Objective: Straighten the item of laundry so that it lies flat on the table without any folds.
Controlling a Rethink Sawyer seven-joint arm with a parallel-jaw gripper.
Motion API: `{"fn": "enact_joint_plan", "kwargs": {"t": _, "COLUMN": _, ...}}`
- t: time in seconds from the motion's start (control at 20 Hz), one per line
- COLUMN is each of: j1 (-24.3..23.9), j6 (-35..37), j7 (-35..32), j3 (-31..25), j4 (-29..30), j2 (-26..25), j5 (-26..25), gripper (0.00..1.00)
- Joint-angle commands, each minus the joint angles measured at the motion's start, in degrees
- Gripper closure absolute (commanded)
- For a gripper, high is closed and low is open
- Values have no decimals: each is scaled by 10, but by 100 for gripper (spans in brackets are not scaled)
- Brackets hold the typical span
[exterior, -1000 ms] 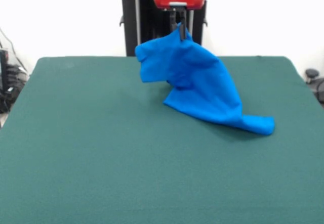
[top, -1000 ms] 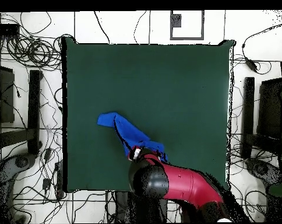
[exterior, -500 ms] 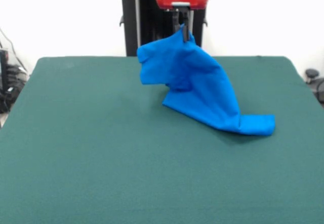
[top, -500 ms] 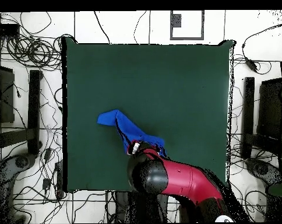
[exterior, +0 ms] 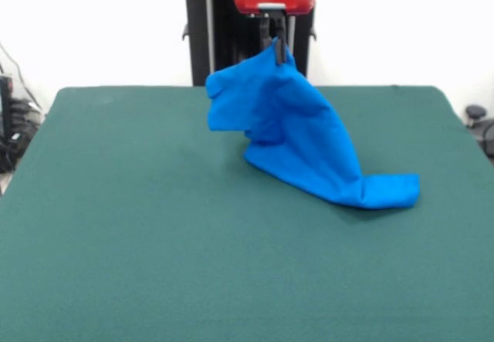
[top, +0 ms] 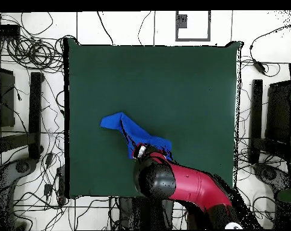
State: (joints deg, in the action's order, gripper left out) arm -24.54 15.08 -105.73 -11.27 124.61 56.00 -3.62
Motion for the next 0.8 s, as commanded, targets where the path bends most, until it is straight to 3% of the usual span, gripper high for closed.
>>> {"fn": "enact_joint_plan", "kwargs": {"t": 0.05, "j1": 4, "j6": 58, "j7": -52, "j3": -51, "j4": -30, "j2": -33, "j5": 30, "gripper": 100}}
{"fn": "enact_joint_plan", "kwargs": {"t": 0.8, "j1": 8, "j6": 93, "j7": -57, "j3": -47, "j4": -77, "j2": -57, "j5": 43, "gripper": 100}}
